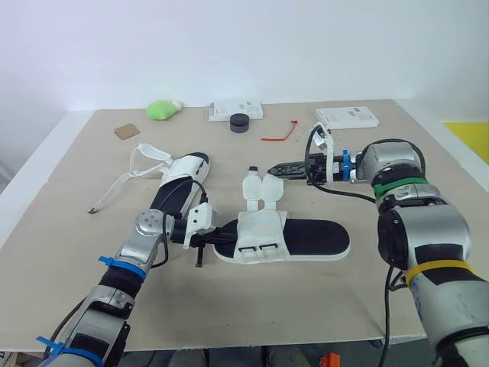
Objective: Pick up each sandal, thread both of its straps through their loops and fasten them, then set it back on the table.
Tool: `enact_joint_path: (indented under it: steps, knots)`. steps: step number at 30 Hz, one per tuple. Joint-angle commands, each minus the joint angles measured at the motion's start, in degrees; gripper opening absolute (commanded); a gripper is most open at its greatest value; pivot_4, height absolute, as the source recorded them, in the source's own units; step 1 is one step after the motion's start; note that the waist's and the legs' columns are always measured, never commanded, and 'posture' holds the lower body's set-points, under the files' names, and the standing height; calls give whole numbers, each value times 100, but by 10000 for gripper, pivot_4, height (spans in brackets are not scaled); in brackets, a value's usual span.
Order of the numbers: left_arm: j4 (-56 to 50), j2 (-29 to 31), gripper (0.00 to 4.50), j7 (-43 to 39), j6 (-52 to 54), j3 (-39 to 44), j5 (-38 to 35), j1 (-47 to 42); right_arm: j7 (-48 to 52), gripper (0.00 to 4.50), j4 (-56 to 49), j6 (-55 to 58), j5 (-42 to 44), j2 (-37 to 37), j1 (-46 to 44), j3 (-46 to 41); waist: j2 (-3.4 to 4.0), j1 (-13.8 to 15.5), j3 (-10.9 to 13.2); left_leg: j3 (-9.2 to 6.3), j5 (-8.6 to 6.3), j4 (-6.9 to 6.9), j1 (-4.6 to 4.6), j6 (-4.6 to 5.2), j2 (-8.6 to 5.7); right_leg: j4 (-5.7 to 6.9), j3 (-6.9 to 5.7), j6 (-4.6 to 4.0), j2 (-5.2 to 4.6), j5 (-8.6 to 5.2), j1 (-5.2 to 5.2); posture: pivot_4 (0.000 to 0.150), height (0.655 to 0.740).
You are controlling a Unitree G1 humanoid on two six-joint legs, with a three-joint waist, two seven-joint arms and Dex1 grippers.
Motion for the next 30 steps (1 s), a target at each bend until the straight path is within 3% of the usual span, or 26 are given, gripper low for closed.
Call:
enact_joint_path:
  steps: [1,10,22,30]
  knots:
    - [537,123,0,9,373,-633,674,528,233,42480,-99,-44,-39,-71,-56,-12,0,-15,0,0,0,0,0,0,0,0,0,0,0,0,0,1500,7400]
    - [509,151,0,56,384,-635,677,577,615,42480,-189,45,-91,57,148,84,0,-32,0,0,0,0,2,0,0,0,0,0,1,0,4,1500,7400]
    - [448,182,0,66,387,-639,667,642,-287,42480,-47,-203,227,319,100,-567,1,-41,-1,-3,0,0,8,0,1,0,0,0,3,0,10,1500,7400]
    - [430,153,0,117,394,-626,650,656,-266,42480,-58,-174,181,449,127,-583,2,-54,-1,-3,0,0,11,0,1,0,1,0,2,-1,14,1500,7400]
